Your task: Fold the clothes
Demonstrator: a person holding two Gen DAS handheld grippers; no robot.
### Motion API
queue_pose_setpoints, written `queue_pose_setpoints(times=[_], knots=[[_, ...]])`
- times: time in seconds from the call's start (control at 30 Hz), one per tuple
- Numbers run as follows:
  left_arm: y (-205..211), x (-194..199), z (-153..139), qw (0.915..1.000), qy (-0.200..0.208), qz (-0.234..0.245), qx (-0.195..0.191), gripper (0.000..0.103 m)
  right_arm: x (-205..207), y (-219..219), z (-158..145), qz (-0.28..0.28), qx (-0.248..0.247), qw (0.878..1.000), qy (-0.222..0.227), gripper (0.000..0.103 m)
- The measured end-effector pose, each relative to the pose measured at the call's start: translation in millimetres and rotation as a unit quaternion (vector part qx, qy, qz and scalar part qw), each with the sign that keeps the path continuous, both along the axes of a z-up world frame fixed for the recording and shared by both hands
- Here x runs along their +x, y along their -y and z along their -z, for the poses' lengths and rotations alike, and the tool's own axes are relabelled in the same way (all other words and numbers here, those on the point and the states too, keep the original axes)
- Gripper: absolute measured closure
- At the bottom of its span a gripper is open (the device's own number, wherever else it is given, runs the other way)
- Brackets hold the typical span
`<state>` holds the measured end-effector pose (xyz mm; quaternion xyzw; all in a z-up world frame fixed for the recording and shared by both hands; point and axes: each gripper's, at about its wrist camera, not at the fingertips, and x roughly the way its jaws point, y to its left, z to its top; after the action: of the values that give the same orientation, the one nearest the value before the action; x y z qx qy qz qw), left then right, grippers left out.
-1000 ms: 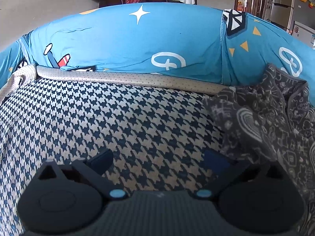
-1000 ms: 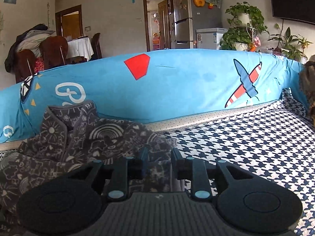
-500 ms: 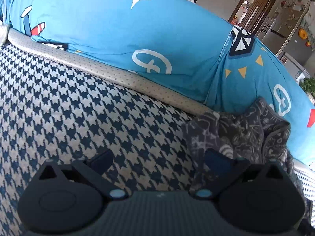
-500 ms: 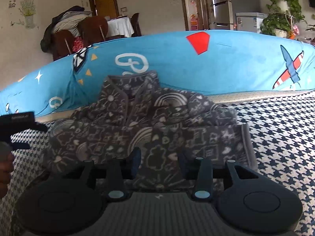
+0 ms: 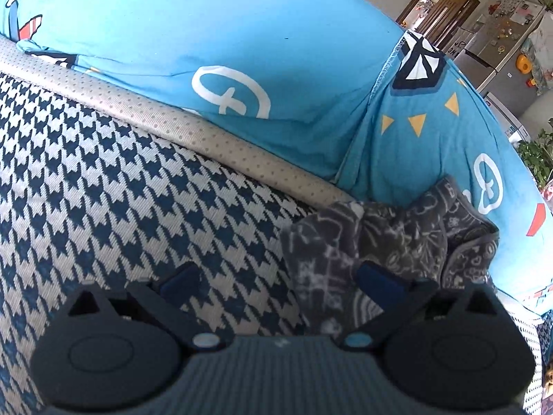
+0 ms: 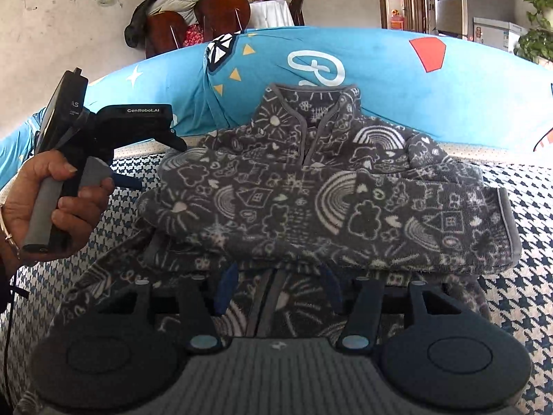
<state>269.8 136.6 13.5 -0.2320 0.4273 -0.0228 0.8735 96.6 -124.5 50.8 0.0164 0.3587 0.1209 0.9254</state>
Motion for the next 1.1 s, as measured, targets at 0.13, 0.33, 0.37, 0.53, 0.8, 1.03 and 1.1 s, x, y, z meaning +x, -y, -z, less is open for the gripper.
queue_pose_setpoints(times=[0.13,0.33,0.37,0.53,0.8,1.03,1.1], knots=[[6,5,-1,0.9999,0.004,0.012,0.005,0.024,1,0,3,-0.004,0.0,1.0,-0.01,0.049],[15,11,-3,0.9993,0.006,0.035,-0.005,0.062,2,-3,6,-0.01,0.001,1.0,-0.015,0.049],[17,11,-3,0.9992,0.01,0.038,-0.004,0.065,2,-4,6,-0.01,0.001,1.0,-0.015,0.049],[28,13,-15,0.9977,0.044,0.036,0.038,0.084,4,-4,8,-0.011,0.005,1.0,-0.02,0.049],[56,22,-41,0.985,0.113,0.064,0.114,0.084,8,-7,15,-0.017,0.005,0.999,-0.03,0.049],[55,29,-31,0.9874,0.087,0.094,0.094,0.076,9,-12,8,-0.054,0.034,0.998,-0.007,0.049],[51,28,-29,0.9875,0.083,0.092,0.098,0.073,7,-16,5,-0.072,0.05,0.996,0.004,0.049]])
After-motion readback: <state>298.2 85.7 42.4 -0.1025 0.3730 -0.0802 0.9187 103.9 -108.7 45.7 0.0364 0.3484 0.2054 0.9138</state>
